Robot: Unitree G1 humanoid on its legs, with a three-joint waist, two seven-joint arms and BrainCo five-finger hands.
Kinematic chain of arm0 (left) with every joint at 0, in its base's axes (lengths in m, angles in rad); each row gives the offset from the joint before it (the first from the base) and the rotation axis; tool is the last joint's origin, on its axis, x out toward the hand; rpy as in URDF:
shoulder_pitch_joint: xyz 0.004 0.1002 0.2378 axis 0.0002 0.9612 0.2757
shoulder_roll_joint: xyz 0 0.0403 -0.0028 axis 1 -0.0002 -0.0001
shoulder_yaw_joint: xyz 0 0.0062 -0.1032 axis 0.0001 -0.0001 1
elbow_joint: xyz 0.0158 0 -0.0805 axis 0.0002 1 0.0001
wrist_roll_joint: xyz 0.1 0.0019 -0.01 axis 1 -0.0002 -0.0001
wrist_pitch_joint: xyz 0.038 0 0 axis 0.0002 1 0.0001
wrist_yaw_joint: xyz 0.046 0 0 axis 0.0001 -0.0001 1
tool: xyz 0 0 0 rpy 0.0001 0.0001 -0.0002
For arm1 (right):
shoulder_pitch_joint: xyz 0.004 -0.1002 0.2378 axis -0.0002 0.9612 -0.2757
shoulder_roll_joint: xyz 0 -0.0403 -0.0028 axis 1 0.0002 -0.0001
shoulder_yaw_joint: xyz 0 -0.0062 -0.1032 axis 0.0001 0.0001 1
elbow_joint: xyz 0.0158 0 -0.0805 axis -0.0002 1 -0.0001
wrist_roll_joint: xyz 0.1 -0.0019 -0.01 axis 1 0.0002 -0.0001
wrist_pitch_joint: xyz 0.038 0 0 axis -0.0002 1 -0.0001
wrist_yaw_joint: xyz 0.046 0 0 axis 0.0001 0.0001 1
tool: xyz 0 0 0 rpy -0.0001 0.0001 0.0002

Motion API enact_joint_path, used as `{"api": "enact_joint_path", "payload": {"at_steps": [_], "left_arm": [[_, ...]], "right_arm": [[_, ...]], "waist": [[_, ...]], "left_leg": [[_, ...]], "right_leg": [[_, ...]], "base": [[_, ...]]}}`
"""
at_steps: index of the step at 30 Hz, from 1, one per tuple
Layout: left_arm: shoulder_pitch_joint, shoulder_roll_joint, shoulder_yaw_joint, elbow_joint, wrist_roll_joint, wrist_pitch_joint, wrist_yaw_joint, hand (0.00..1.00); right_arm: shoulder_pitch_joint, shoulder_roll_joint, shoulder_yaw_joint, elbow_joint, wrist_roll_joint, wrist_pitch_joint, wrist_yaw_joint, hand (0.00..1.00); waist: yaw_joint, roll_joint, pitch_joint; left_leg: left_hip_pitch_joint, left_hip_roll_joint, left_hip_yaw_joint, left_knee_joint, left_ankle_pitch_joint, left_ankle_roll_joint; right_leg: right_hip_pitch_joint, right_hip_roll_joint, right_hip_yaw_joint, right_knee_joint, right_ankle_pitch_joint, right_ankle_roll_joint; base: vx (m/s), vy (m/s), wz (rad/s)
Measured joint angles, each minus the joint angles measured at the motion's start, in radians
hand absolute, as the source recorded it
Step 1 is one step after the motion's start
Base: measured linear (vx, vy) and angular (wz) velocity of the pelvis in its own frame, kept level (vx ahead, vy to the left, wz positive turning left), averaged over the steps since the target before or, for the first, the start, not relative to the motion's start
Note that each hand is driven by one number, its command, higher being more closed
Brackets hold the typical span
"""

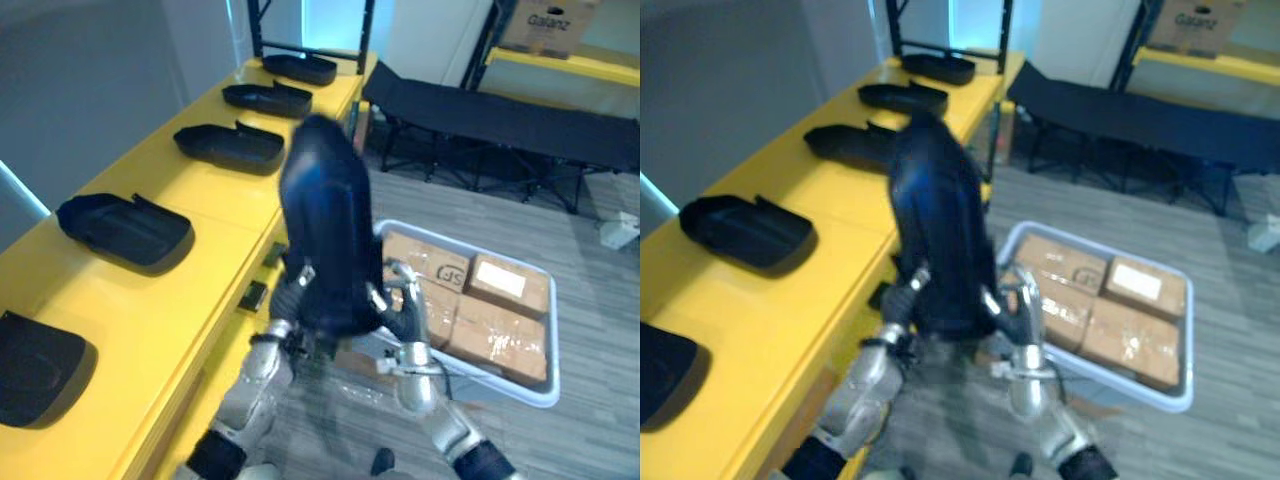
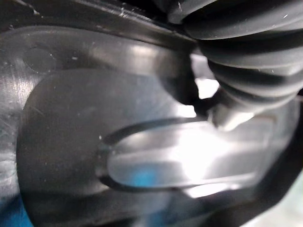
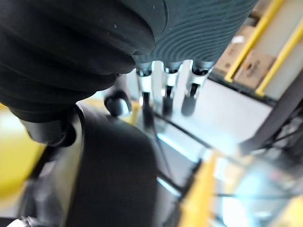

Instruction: Walk over and take plastic housings, then place them on the shelf

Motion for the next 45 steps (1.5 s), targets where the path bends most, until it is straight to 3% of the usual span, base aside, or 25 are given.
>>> {"api": "enact_joint_path", "payload": {"at_steps": [3,5,10,12,14,15,16,18,21,31,36,40,43,45], "left_arm": [[0.002,-0.011,0.088,-0.125,0.125,-0.099,0.052,1.00],[0.011,-0.016,0.163,-0.157,0.184,-0.141,0.105,1.00],[0.061,-0.022,0.248,-0.161,0.354,-0.144,0.241,1.00],[0.077,-0.025,0.267,-0.161,0.417,-0.120,0.268,1.00],[0.096,-0.027,0.289,-0.171,0.442,-0.109,0.285,1.00],[0.111,-0.033,0.305,-0.181,0.447,-0.108,0.289,1.00],[0.144,-0.039,0.333,-0.203,0.448,-0.108,0.295,1.00],[0.198,-0.052,0.357,-0.234,0.446,-0.108,0.295,1.00],[0.290,-0.082,0.384,-0.263,0.437,-0.108,0.293,1.00],[0.370,-0.081,0.388,-0.263,0.397,-0.111,0.244,1.00],[0.376,-0.075,0.392,-0.235,0.395,-0.077,0.259,1.00],[0.428,-0.088,0.400,-0.224,0.328,-0.062,0.260,1.00],[0.461,-0.097,0.400,-0.224,0.312,-0.070,0.248,1.00],[0.458,-0.098,0.393,-0.224,0.312,-0.080,0.242,1.00]], "right_arm": [[0.014,0.015,-0.091,-0.105,0.085,-0.087,0.072,0.00],[0.014,0.011,-0.198,-0.167,0.167,-0.114,0.127,0.00],[0.002,0.004,-0.303,-0.301,0.323,-0.138,0.206,0.00],[0.007,0.010,-0.322,-0.320,0.400,-0.122,0.270,0.00],[0.025,0.023,-0.352,-0.330,0.455,-0.075,0.326,0.00],[0.042,0.033,-0.371,-0.330,0.476,-0.044,0.350,0.00],[0.087,0.055,-0.400,-0.330,0.511,0.016,0.370,0.00],[0.165,0.086,-0.427,-0.327,0.541,0.077,0.370,0.00],[0.269,0.134,-0.461,-0.292,0.569,0.127,0.368,0.00],[0.287,0.163,-0.462,-0.222,0.573,0.132,0.339,0.00],[0.198,0.136,-0.373,-0.163,0.563,0.134,0.356,0.00],[0.181,0.098,-0.308,-0.163,0.488,0.151,0.373,0.00],[0.177,0.057,-0.311,-0.163,0.492,0.165,0.369,0.00],[0.177,0.052,-0.315,-0.170,0.502,0.171,0.367,0.00]], "waist": [[0.000,0.000,0.000],[0.000,-0.001,-0.003],[-0.001,-0.002,-0.007],[-0.007,0.002,-0.012],[-0.017,0.005,-0.014],[-0.021,0.007,-0.014],[-0.027,0.009,-0.015],[-0.029,0.013,-0.017],[-0.031,0.020,-0.021],[-0.031,0.035,-0.031],[-0.015,0.057,-0.010],[0.024,0.091,0.034],[0.032,0.102,0.043],[0.030,0.104,0.045]], "left_leg": [[0.015,0.000,0.002,-0.006,0.000,0.000],[0.024,0.000,0.005,-0.012,0.000,0.000],[0.042,0.000,0.022,-0.027,0.003,-0.003],[0.042,0.000,0.023,-0.026,0.003,-0.003],[0.042,0.000,0.023,-0.028,0.003,-0.003],[0.042,0.000,0.022,-0.030,0.003,-0.003],[0.042,0.000,0.021,-0.033,0.003,-0.003],[0.042,0.000,0.021,-0.038,0.003,-0.003],[0.044,0.000,0.022,-0.045,0.003,-0.003],[0.058,0.003,0.034,-0.062,0.003,-0.004],[0.016,0.061,0.047,0.070,-0.044,-0.012],[0.002,0.113,0.022,0.158,-0.056,0.007],[0.006,0.118,0.022,0.131,-0.038,0.032],[-0.005,0.113,0.058,0.161,-0.068,0.050]], "right_leg": [[0.013,0.000,0.000,0.000,-0.006,-0.008],[0.016,0.000,0.002,0.000,-0.008,-0.009],[0.015,0.003,0.017,0.000,-0.008,-0.009],[0.014,0.002,0.019,0.000,-0.008,-0.009],[0.014,0.002,0.019,0.000,-0.008,-0.008],[0.014,0.002,0.019,0.000,-0.009,-0.007],[0.014,0.003,0.018,0.000,-0.010,-0.005],[0.012,0.004,0.018,0.000,-0.009,-0.003],[0.011,0.003,0.019,0.000,-0.010,-0.002],[0.011,0.006,0.025,0.000,-0.026,0.003],[0.019,0.054,0.047,0.000,-0.026,-0.004],[0.029,0.095,0.046,0.044,-0.075,-0.038],[0.001,0.090,0.047,0.081,-0.114,-0.045],[-0.007,0.089,0.042,0.080,-0.114,-0.045]], "base": [[-0.04,0.014,-0.02],[-0.06,0.015,-0.05],[-0.03,0.014,-0.09],[0.00,0.008,-0.04],[0.00,0.000,0.00],[0.00,0.000,0.00],[0.00,0.000,0.00],[0.00,0.000,0.00],[0.00,0.000,0.00],[-0.03,0.004,-0.04],[-0.02,-0.032,-0.10],[-0.06,-0.087,-0.03],[-0.11,-0.038,0.09],[-0.04,0.023,0.08]]}}
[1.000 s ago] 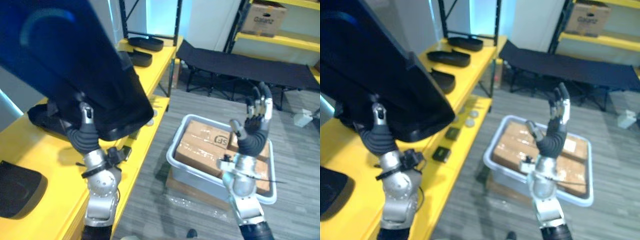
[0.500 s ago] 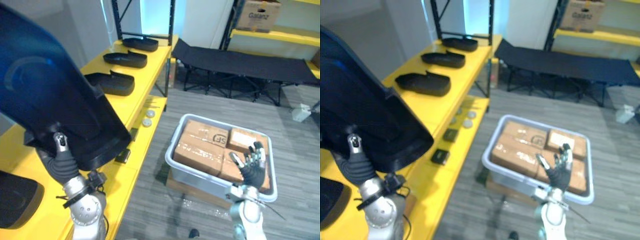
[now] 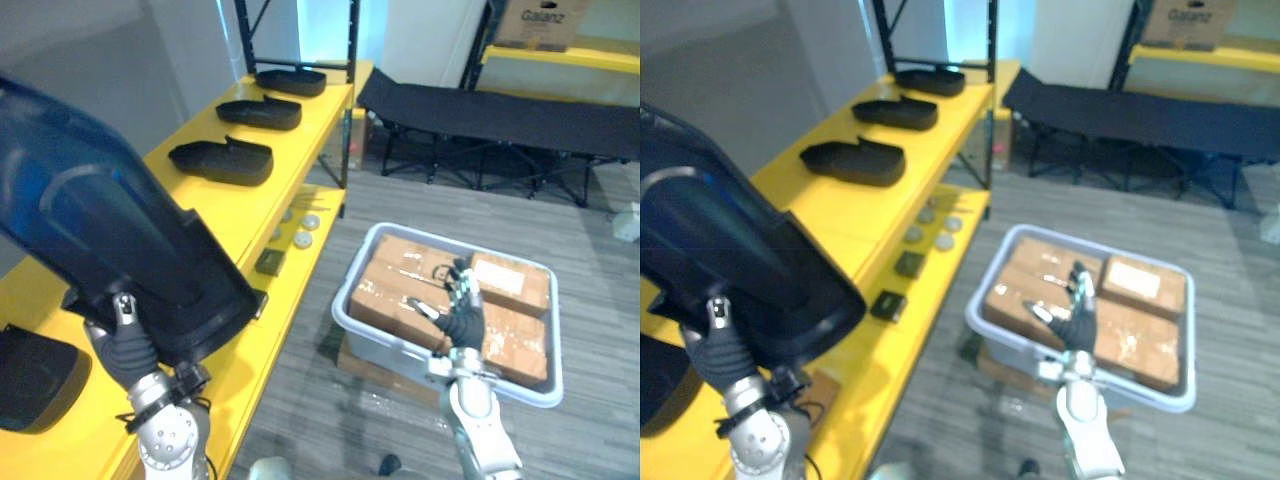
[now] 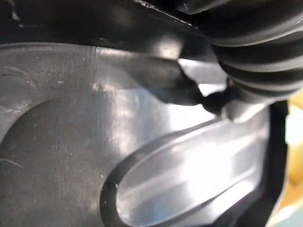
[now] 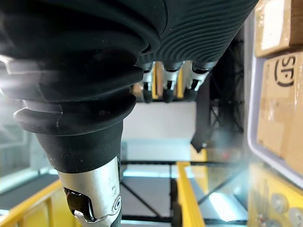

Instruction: Walk over and take plastic housings, then place them on the shelf

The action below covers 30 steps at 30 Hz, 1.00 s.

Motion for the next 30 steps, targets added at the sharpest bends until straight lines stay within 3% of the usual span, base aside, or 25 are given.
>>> {"api": "enact_joint_path", "payload": {"at_steps": [1,3,5,7,9,11,12,13,14,15,16,19,20,21,22,23,24,25,26,28,30], "left_arm": [[-0.001,0.001,-0.005,0.000,-0.003,-0.003,-0.004,1.00],[-0.002,0.003,-0.018,0.000,-0.014,-0.012,-0.026,1.00],[-0.008,0.022,-0.042,0.000,-0.016,-0.017,-0.027,1.00],[-0.018,0.027,-0.050,0.002,-0.024,-0.020,-0.027,1.00],[-0.038,0.026,-0.050,0.017,-0.028,-0.032,-0.027,1.00],[-0.109,0.027,-0.054,0.046,-0.019,-0.039,-0.026,1.00],[-0.123,0.028,-0.054,0.058,-0.015,-0.040,-0.026,1.00],[-0.131,0.030,-0.049,0.066,-0.009,-0.041,-0.026,1.00],[-0.130,0.029,-0.048,0.066,-0.009,-0.041,-0.026,1.00],[-0.128,0.031,-0.044,0.067,-0.009,-0.041,-0.025,1.00],[-0.128,0.034,-0.043,0.066,-0.009,-0.041,-0.020,1.00],[-0.131,0.068,0.003,0.071,-0.017,-0.042,0.004,1.00],[-0.133,0.098,0.012,0.072,-0.029,-0.039,0.007,1.00],[-0.138,0.110,0.015,0.081,-0.029,-0.038,0.007,1.00],[-0.139,0.100,0.011,0.092,-0.030,-0.034,0.007,1.00],[-0.139,0.088,-0.004,0.095,-0.034,-0.026,0.004,1.00],[-0.141,0.074,-0.009,0.095,-0.033,-0.021,-0.001,1.00],[-0.142,0.061,-0.011,0.095,-0.032,-0.016,0.001,1.00],[-0.140,0.029,-0.018,0.095,-0.033,-0.001,0.004,1.00],[-0.138,-0.003,-0.041,0.095,-0.036,0.017,0.006,1.00],[-0.123,-0.015,-0.059,0.095,-0.085,0.014,0.000,1.00]], "right_arm": [[0.006,0.000,0.000,-0.005,0.008,0.004,-0.001,0.00],[0.050,0.007,-0.008,-0.026,0.009,0.008,-0.006,0.00],[0.097,0.039,-0.011,-0.043,0.008,0.015,-0.016,0.00],[0.111,0.049,-0.021,-0.043,0.017,0.024,-0.014,0.00],[0.113,0.051,-0.033,-0.043,0.040,0.024,-0.004,0.00],[0.099,0.054,-0.044,-0.034,0.044,0.023,-0.001,0.00],[0.092,0.054,-0.044,-0.029,0.044,0.023,-0.002,0.00],[0.061,0.064,-0.031,0.006,0.044,0.020,-0.001,0.00],[0.056,0.067,-0.027,0.014,0.044,0.020,-0.002,0.00],[0.037,0.071,-0.012,0.046,0.041,0.020,0.000,0.00],[0.027,0.072,-0.006,0.059,0.029,0.020,0.001,0.00],[-0.025,0.072,0.025,0.079,-0.028,0.021,0.003,0.00],[-0.025,0.078,0.026,0.076,-0.034,0.022,0.008,0.00],[-0.025,0.075,0.023,0.077,-0.033,0.025,0.009,0.00],[-0.024,0.058,0.021,0.076,-0.033,0.027,0.016,0.00],[-0.024,0.037,0.008,0.073,-0.032,0.034,0.027,0.00],[-0.024,0.025,-0.001,0.074,-0.031,0.045,0.038,0.00],[-0.024,0.018,-0.005,0.074,-0.031,0.045,0.045,0.00],[-0.024,-0.006,-0.007,0.074,-0.032,0.045,0.047,0.00],[-0.011,-0.034,-0.018,0.074,-0.043,0.047,0.043,0.00],[0.026,-0.049,-0.034,0.061,-0.034,0.047,0.026,0.00]], "waist": [[-0.003,0.003,-0.002],[-0.012,0.004,-0.025],[-0.020,-0.025,-0.046],[-0.024,-0.037,-0.042],[-0.031,-0.041,-0.035],[-0.043,-0.056,0.005],[-0.046,-0.055,0.015],[-0.048,-0.045,0.028],[-0.048,-0.045,0.028],[-0.049,-0.047,0.028],[-0.047,-0.045,0.027],[-0.019,-0.037,0.028],[-0.018,-0.060,0.016],[-0.018,-0.069,0.009],[-0.019,-0.050,0.007],[-0.022,-0.036,0.003],[-0.024,-0.039,0.001],[-0.024,-0.034,0.001],[-0.024,-0.006,0.001],[-0.029,0.021,-0.006],[-0.028,0.025,-0.008]], "left_leg": [[0.002,0.000,0.017,-0.013,-0.002,0.000],[0.042,-0.025,0.021,-0.124,0.029,-0.050],[0.050,-0.056,0.018,-0.207,0.073,-0.059],[0.050,-0.062,0.017,-0.213,0.075,-0.060],[0.048,-0.067,0.015,-0.206,0.069,-0.054],[0.046,-0.077,-0.006,-0.155,0.037,-0.047],[0.048,-0.076,-0.007,-0.139,0.028,-0.044],[0.069,-0.065,0.000,-0.126,0.021,-0.042],[0.072,-0.062,0.001,-0.126,0.022,-0.042],[0.084,-0.052,-0.002,-0.129,0.022,-0.043],[0.085,-0.044,-0.004,-0.124,0.022,-0.044],[0.071,0.047,-0.019,-0.118,0.029,-0.099],[0.055,0.065,-0.048,-0.122,0.031,-0.143],[0.047,0.073,-0.065,-0.133,0.036,-0.165],[0.047,0.104,-0.089,-0.157,0.052,-0.187],[0.045,0.129,-0.111,-0.175,0.077,-0.203],[0.045,0.135,-0.127,-0.188,0.098,-0.221],[0.042,0.142,-0.137,-0.188,0.104,-0.227],[0.032,0.166,-0.152,-0.184,0.113,-0.227],[-0.011,0.183,-0.164,-0.155,0.143,-0.191],[-0.025,0.180,-0.135,-0.119,0.166,-0.155]], "right_leg": [[0.002,0.000,-0.002,-0.001,0.000,0.000],[0.002,-0.009,-0.020,-0.008,0.010,0.007],[0.000,-0.025,-0.024,-0.040,0.042,0.015],[-0.007,-0.032,-0.025,-0.028,0.040,0.013],[-0.053,-0.058,-0.023,0.079,-0.005,0.016],[-0.140,-0.134,-0.009,0.338,-0.092,0.038],[-0.158,-0.150,-0.008,0.402,-0.097,0.033],[-0.195,-0.190,-0.021,0.511,-0.115,-0.011],[-0.195,-0.195,-0.027,0.521,-0.131,-0.034],[-0.190,-0.222,-0.036,0.554,-0.171,-0.089],[-0.187,-0.234,-0.034,0.552,-0.174,-0.093],[-0.157,-0.248,0.040,0.429,-0.136,-0.079],[-0.133,-0.250,0.081,0.393,0.050,-0.129],[-0.125,-0.234,0.119,0.390,0.020,-0.056],[-0.116,-0.195,0.127,0.392,-0.012,-0.011],[-0.107,-0.166,0.142,0.396,-0.072,0.045],[-0.089,-0.164,0.130,0.395,-0.146,0.102],[-0.074,-0.160,0.110,0.386,-0.176,0.122],[-0.048,-0.136,0.079,0.359,-0.203,0.130],[-0.026,-0.110,0.044,0.322,-0.203,0.130],[0.012,-0.108,0.021,0.279,-0.205,0.126]], "base": [[-0.02,0.047,0.08],[0.01,0.045,0.19],[0.06,0.044,0.20],[0.03,0.068,0.07],[0.03,0.095,0.06],[0.02,0.089,0.19],[0.02,0.043,0.07],[0.02,0.031,0.02],[0.06,-0.018,0.04],[0.05,-0.060,0.10],[0.09,-0.113,0.10],[0.10,-0.293,0.02],[0.06,-0.391,0.31],[0.02,-0.358,0.47],[0.02,-0.330,0.48],[0.07,-0.446,0.51],[0.09,-0.424,0.43],[0.08,-0.409,0.36],[0.04,-0.303,0.38],[0.03,-0.233,0.39],[0.00,-0.123,0.25]]}}
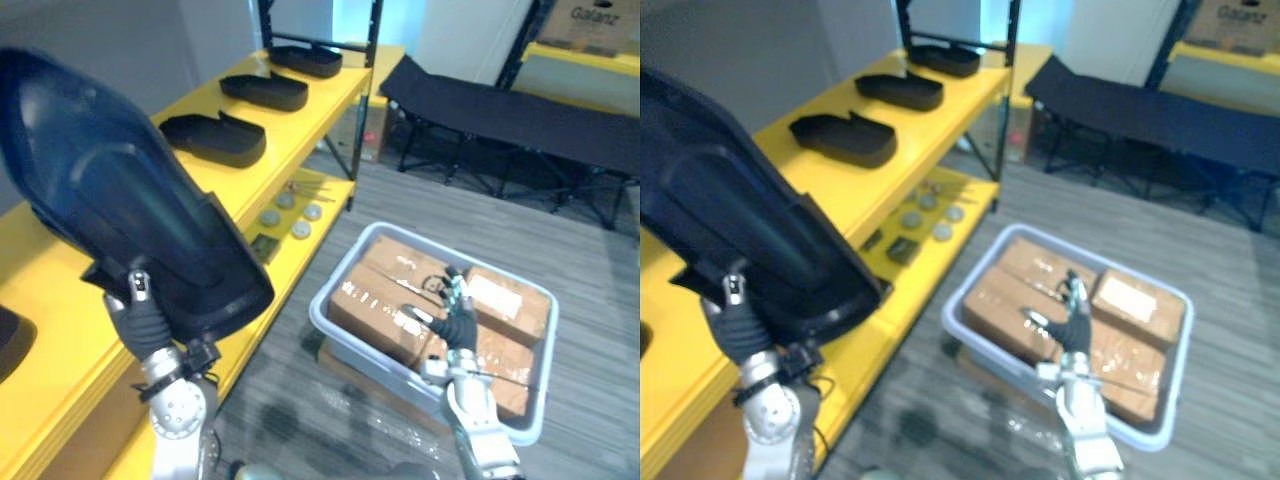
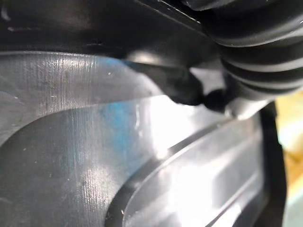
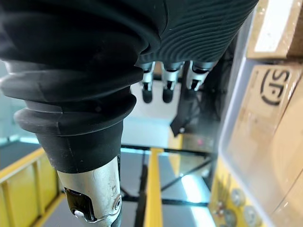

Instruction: Walk over and take plastic housings, then place them on the shelf

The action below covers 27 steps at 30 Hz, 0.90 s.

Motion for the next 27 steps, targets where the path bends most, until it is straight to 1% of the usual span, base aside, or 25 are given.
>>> {"api": "enact_joint_path", "payload": {"at_steps": [1,3,4,9,12,14,17,18,19,20,21,23,24,26,27], "left_arm": [[0.005,0.002,-0.015,0.000,-0.007,-0.006,-0.005,1.00],[0.007,0.004,-0.038,0.000,-0.006,-0.025,-0.021,1.00],[0.002,0.083,-0.091,0.015,-0.005,-0.042,-0.041,1.00],[0.002,0.083,-0.091,0.015,-0.005,-0.042,-0.041,1.00],[-0.011,0.084,-0.077,0.015,-0.006,-0.042,-0.048,1.00],[-0.041,0.086,-0.053,0.015,-0.006,-0.042,-0.049,1.00],[-0.087,0.087,-0.029,0.015,-0.003,-0.045,-0.045,1.00],[-0.101,0.090,-0.022,0.015,0.012,-0.045,-0.034,1.00],[-0.112,0.090,-0.014,0.015,0.036,-0.047,-0.026,1.00],[-0.114,0.090,-0.012,0.015,0.041,-0.048,-0.026,1.00],[-0.114,0.089,-0.008,0.014,0.065,-0.053,-0.021,1.00],[-0.113,0.088,0.004,0.001,0.109,-0.057,-0.008,1.00],[-0.115,0.088,0.028,-0.023,0.136,-0.058,-0.001,1.00],[-0.112,0.088,0.075,-0.065,0.155,-0.058,0.012,1.00],[-0.107,0.088,0.107,-0.087,0.156,-0.057,0.023,1.00]], "right_arm": [[0.039,0.003,-0.030,-0.035,-0.001,0.000,-0.011,0.00],[0.075,0.006,-0.062,-0.074,0.001,-0.001,-0.031,0.00],[0.144,0.131,-0.059,-0.095,0.094,-0.016,-0.071,0.00],[0.144,0.131,-0.060,-0.095,0.095,-0.016,-0.069,0.00],[0.144,0.133,-0.079,-0.095,0.121,-0.016,-0.043,0.00],[0.144,0.134,-0.113,-0.095,0.124,-0.018,-0.012,0.00],[0.134,0.134,-0.161,-0.095,0.140,-0.036,0.042,0.00],[0.126,0.133,-0.176,-0.097,0.140,-0.048,0.064,0.00],[0.105,0.133,-0.186,-0.101,0.140,-0.051,0.085,0.00],[0.092,0.132,-0.187,-0.105,0.140,-0.054,0.096,0.00],[0.062,0.127,-0.186,-0.108,0.140,-0.069,0.114,0.00],[0.016,0.121,-0.170,-0.114,0.140,-0.087,0.133,0.00],[-0.016,0.116,-0.152,-0.125,0.140,-0.093,0.135,0.00],[-0.058,0.105,-0.111,-0.143,0.141,-0.094,0.155,0.00],[-0.084,0.093,-0.078,-0.143,0.153,-0.094,0.174,0.00]], "waist": [[-0.001,0.003,-0.002],[-0.006,0.002,-0.002],[-0.029,-0.070,-0.016],[-0.029,-0.070,-0.016],[-0.031,-0.070,-0.016],[-0.033,-0.070,-0.011],[-0.032,-0.063,0.011],[-0.032,-0.063,0.013],[-0.030,-0.062,0.017],[-0.030,-0.060,0.018],[-0.029,-0.055,0.022],[-0.018,-0.045,0.024],[-0.008,-0.039,0.023],[0.005,-0.037,0.024],[0.016,-0.037,0.024]], "left_leg": [[0.000,-0.007,0.035,0.000,-0.002,0.003],[0.000,-0.024,0.057,-0.020,-0.002,0.003],[0.054,-0.124,0.133,-0.188,0.057,-0.042],[0.054,-0.124,0.132,-0.190,0.057,-0.042],[0.055,-0.125,0.132,-0.198,0.061,-0.042],[0.061,-0.128,0.131,-0.221,0.076,-0.041],[0.069,-0.129,0.128,-0.267,0.102,-0.039],[0.071,-0.130,0.124,-0.294,0.120,-0.040],[0.067,-0.131,0.109,-0.296,0.129,-0.040],[0.064,-0.131,0.100,-0.296,0.131,-0.039],[0.063,-0.131,0.083,-0.296,0.134,-0.039],[0.059,-0.133,0.054,-0.296,0.137,-0.038],[0.044,-0.134,0.035,-0.296,0.143,-0.037],[0.023,-0.141,-0.009,-0.296,0.155,-0.035],[0.018,-0.145,-0.036,-0.296,0.160,-0.034]], "right_leg": [[0.015,-0.009,-0.017,-0.022,0.000,0.001],[0.015,-0.028,-0.029,-0.030,0.001,0.007],[0.025,-0.097,-0.011,-0.143,0.111,0.048],[0.025,-0.097,-0.012,-0.143,0.111,0.048],[0.024,-0.097,-0.012,-0.143,0.111,0.048],[0.024,-0.096,-0.010,-0.143,0.112,0.047],[0.025,-0.090,-0.008,-0.145,0.117,0.039],[0.025,-0.086,-0.011,-0.156,0.117,0.039],[0.027,-0.083,-0.015,-0.161,0.117,0.039],[0.030,-0.082,-0.018,-0.161,0.117,0.039],[0.043,-0.081,-0.024,-0.161,0.117,0.039],[0.063,-0.081,-0.048,-0.161,0.115,0.038],[0.065,-0.079,-0.060,-0.161,0.111,0.035],[0.080,-0.077,-0.078,-0.161,0.092,0.036],[0.096,-0.075,-0.082,-0.160,0.077,0.040]], "base": [[-0.02,-0.032,0.20],[-0.03,0.032,0.20],[-0.01,0.025,0.08],[0.00,0.000,0.00],[0.00,0.000,0.01],[-0.01,0.000,0.04],[-0.04,0.000,0.08],[-0.02,-0.011,0.18],[0.00,-0.016,0.22],[0.01,-0.020,0.32],[0.00,-0.018,0.43],[-0.01,-0.014,0.44],[-0.01,-0.014,0.51],[-0.01,-0.029,0.62],[0.00,-0.036,0.50]]}}
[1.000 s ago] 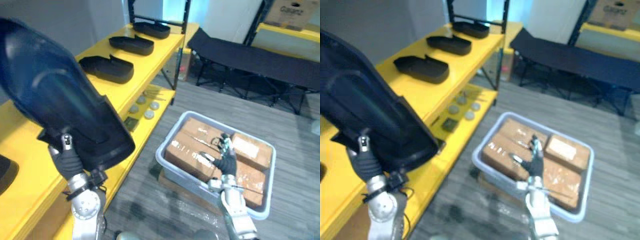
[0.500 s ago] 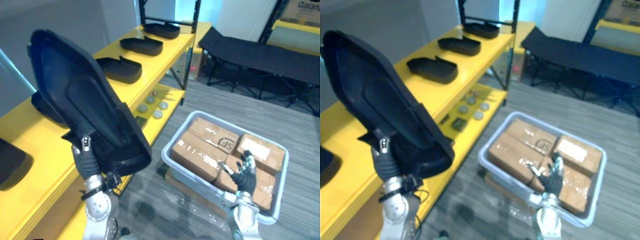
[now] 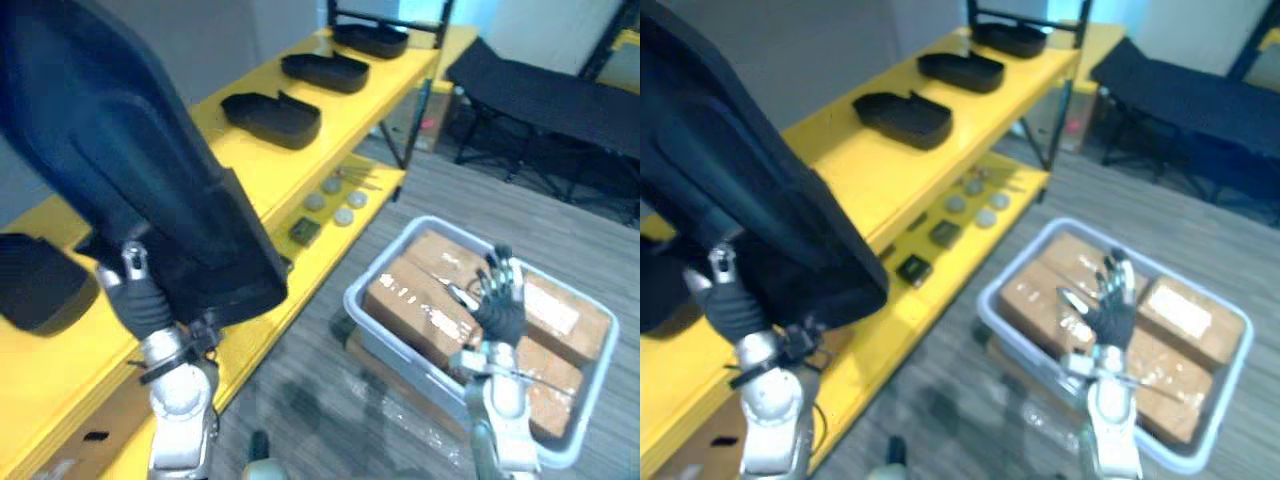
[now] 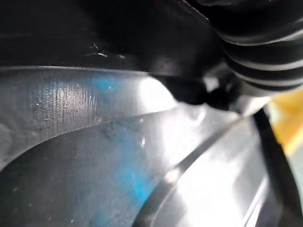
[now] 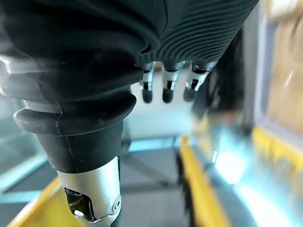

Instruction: Walk over and take plastic housings, then place them on the shelf

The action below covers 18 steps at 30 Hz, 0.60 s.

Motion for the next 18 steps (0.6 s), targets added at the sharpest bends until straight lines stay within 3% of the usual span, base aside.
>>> {"api": "enact_joint_path", "payload": {"at_steps": [5,12,14,15,16,18], "left_arm": [[0.113,-0.011,0.136,-0.094,0.006,0.012,0.055,1.00],[0.186,-0.071,0.232,-0.101,0.015,0.015,0.093,1.00],[0.189,-0.080,0.237,-0.101,0.010,0.014,0.080,1.00],[0.189,-0.089,0.237,-0.101,-0.017,0.007,0.051,1.00],[0.187,-0.088,0.239,-0.101,-0.031,-0.004,0.028,1.00],[0.189,-0.088,0.247,-0.106,-0.052,-0.022,0.000,1.00]], "right_arm": [[-0.114,-0.032,0.185,0.016,0.007,0.000,0.064,0.00],[-0.216,-0.020,0.374,0.121,0.024,0.014,0.118,0.00],[-0.216,-0.017,0.383,0.126,0.003,0.036,0.114,0.00],[-0.216,-0.018,0.382,0.128,-0.014,0.048,0.103,0.00],[-0.217,-0.022,0.377,0.129,-0.027,0.050,0.093,0.00],[-0.217,-0.029,0.375,0.130,-0.038,0.052,0.074,0.00]], "waist": [[0.081,0.001,-0.001],[0.154,-0.018,0.000],[0.158,-0.028,0.003],[0.163,-0.036,0.007],[0.164,-0.051,0.017],[0.167,-0.057,0.022]], "left_leg": [[-0.006,-0.002,-0.075,0.000,0.011,0.000],[-0.075,-0.034,-0.187,0.047,0.019,-0.002],[-0.104,-0.055,-0.197,0.083,0.024,0.005],[-0.120,-0.069,-0.174,0.090,0.043,0.031],[-0.133,-0.078,-0.103,0.095,0.043,0.081],[-0.199,-0.088,-0.048,0.204,0.022,0.109]], "right_leg": [[0.058,0.016,-0.050,0.007,-0.047,-0.006],[0.106,0.026,-0.123,0.011,-0.077,-0.008],[0.139,0.027,-0.172,0.010,-0.089,-0.011],[0.158,0.027,-0.212,0.009,-0.099,-0.025],[0.172,0.025,-0.249,0.006,-0.102,-0.031],[0.176,0.014,-0.276,0.024,-0.094,-0.014]], "base": [[0.02,-0.055,0.48],[0.01,-0.036,0.49],[-0.02,-0.019,0.83],[-0.05,0.007,0.99],[-0.08,0.041,0.92],[-0.06,0.080,0.60]]}}
